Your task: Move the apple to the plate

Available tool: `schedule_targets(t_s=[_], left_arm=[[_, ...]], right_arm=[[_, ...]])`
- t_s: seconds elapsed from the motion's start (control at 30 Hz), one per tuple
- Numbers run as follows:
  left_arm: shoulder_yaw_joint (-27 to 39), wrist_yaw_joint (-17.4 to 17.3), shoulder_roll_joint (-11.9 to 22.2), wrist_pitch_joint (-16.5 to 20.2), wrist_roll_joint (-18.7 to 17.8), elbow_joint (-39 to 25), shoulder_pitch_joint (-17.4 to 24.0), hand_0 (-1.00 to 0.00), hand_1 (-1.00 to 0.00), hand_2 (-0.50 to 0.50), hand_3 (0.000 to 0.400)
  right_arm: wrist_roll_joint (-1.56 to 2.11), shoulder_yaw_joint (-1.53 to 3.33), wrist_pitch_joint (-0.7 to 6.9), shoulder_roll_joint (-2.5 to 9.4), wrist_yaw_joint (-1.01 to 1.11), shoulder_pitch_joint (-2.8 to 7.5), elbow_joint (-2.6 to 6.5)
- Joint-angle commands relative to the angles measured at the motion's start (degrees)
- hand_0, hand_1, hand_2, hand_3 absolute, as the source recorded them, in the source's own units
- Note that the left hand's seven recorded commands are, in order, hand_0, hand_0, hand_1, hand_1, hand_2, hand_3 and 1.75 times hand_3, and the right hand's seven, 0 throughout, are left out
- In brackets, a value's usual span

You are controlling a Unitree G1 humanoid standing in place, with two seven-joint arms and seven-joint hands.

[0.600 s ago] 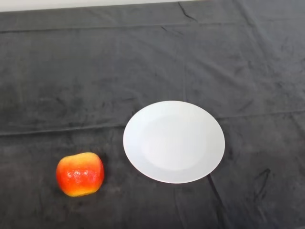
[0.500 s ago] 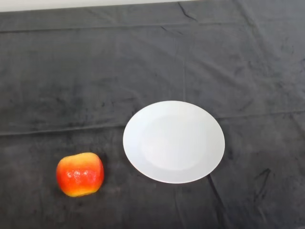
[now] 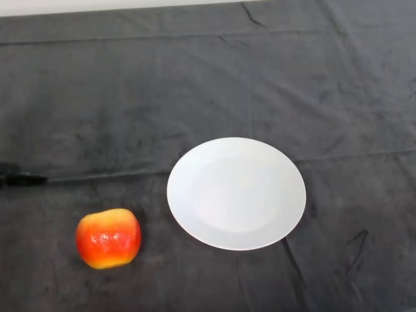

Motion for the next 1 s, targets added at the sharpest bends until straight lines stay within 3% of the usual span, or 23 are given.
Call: schedule_targets(t_s=[0.03,0.5,1.0], left_arm=[[-2.7,-1.3,2.8,1.7,1.1,-4.4,2.5,0.00,0.00,0.00,0.000],[-10.4,-5.8,3.1,14.3,4.5,-15.4,5.2,0.00,0.00,0.00,0.000],[-17.9,-10.7,1.9,16.4,6.7,-16.1,3.5,0.00,0.00,0.00,0.000]], right_arm=[[0.13,0.18,0.51,-0.42,0.21,1.66,0.04],[0.12,0.15,0.72,-0.42,0.33,1.85,-0.39],[0.08,0.13,0.85,-0.41,0.35,1.85,-0.46]])
